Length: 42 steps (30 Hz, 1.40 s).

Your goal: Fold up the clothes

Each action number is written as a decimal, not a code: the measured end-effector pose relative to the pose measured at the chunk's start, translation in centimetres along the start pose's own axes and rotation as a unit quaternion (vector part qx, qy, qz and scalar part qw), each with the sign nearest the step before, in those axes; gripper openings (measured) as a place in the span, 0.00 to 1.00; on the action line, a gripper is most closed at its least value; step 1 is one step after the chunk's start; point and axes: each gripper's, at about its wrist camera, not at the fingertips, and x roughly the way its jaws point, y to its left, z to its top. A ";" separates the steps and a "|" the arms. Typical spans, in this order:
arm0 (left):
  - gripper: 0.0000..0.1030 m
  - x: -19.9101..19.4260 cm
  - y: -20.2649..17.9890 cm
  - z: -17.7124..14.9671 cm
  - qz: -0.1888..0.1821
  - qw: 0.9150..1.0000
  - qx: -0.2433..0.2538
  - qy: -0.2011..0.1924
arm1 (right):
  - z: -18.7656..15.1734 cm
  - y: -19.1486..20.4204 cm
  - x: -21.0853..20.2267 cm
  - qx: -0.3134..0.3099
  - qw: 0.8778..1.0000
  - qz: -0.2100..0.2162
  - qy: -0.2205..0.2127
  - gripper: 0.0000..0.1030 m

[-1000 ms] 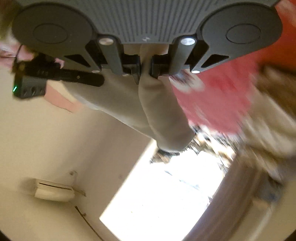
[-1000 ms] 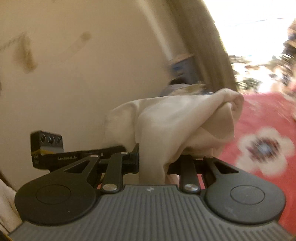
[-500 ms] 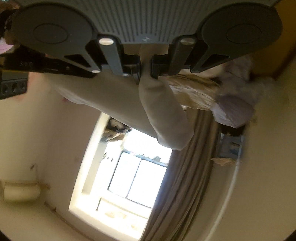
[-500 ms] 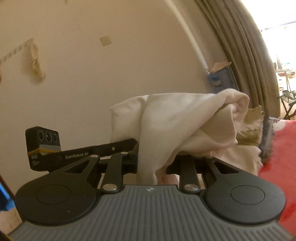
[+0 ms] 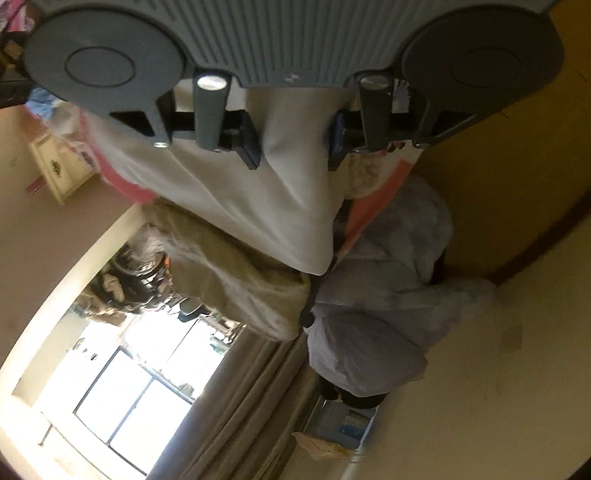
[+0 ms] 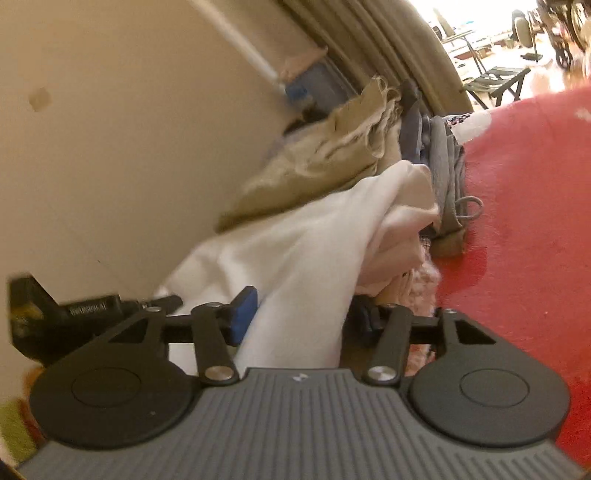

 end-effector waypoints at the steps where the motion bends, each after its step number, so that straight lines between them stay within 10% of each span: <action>1: 0.49 -0.2 0.1 0.1 0.003 1.000 0.006 0.001 | 0.3 0.3 0.1 0.007 1.000 0.009 0.003 0.58; 10: 0.49 -8.2 -1.4 -2.7 -0.002 0.992 0.105 -0.074 | -0.1 2.4 -9.5 -0.017 0.996 -0.021 -0.086 0.55; 18: 0.49 -10.7 -7.9 -11.4 -0.014 0.939 0.343 -0.021 | -8.8 10.5 -8.8 -0.245 0.969 -0.017 -0.015 0.35; 22: 0.49 -11.0 -7.4 -11.9 -0.014 0.942 0.334 -0.022 | -11.1 11.5 -7.4 -0.272 0.961 -0.049 0.015 0.30; 28: 0.49 -9.4 -5.8 -11.4 -0.014 0.946 0.322 -0.019 | -4.8 10.7 -7.9 -0.222 0.969 -0.069 -0.079 0.27; 33: 0.49 -9.0 -5.8 -11.4 -0.019 0.950 0.312 -0.023 | -3.2 4.0 -2.0 -0.115 0.984 -0.133 -0.010 0.25; 42: 0.50 -13.1 -6.9 -10.6 0.000 0.962 0.273 -0.022 | 1.1 6.8 -9.3 -0.077 0.984 -0.161 0.008 0.26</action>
